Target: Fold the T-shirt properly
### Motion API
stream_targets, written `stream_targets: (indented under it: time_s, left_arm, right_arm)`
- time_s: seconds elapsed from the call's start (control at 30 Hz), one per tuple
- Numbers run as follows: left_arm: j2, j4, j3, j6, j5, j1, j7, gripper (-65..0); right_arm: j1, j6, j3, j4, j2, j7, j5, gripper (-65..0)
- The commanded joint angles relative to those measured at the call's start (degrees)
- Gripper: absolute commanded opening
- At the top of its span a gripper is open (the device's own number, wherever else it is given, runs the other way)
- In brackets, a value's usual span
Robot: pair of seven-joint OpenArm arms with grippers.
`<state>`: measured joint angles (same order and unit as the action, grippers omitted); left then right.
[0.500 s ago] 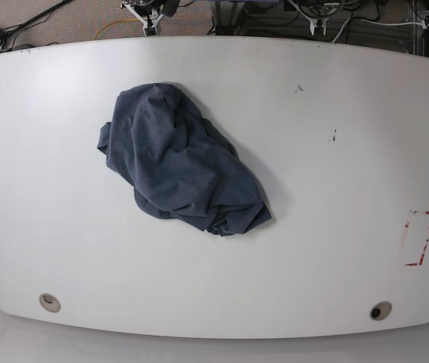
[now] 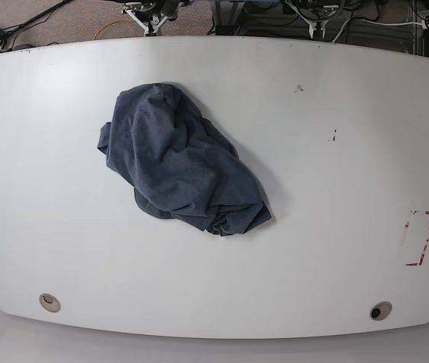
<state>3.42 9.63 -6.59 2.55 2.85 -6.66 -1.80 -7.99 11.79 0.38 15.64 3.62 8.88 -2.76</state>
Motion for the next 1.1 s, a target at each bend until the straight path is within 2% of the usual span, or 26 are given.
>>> stream_targets:
  time_s: [0.0,0.17,0.37,0.53,1.07]
  left_arm:
    - [0.2,0.1,0.0,-0.1,-0.4,-0.2,-0.2,-13.8]
    - [0.2,0.2,0.0,-0.1,-0.5,-0.4,-1.1,-13.8]
    - [0.2,0.4,0.0,-0.1,-0.5,-2.9,-7.6,-13.8]
    - [0.2,3.1,0.0,-0.1,-0.5,-5.1,-7.6,-13.8]
    - [-1.2,29.6,0.0,-0.1,-0.5,-23.4,-7.5,-13.8]
  right_arm:
    - [0.0,0.2,0.1,0.1,0.2,0.5,0.1,-41.9]
    - [-0.1,0.2,0.1,0.2,0.3,0.5,0.1,-42.2]
    - [-1.4,0.2,0.1,0.5,0.4,0.6,0.1,-42.5]
    - [-5.7,0.2,0.2,7.8,0.4,0.5,0.1,-42.5]
    - [-23.0,0.1,0.6,31.3,0.4,0.3,0.8,-42.5]
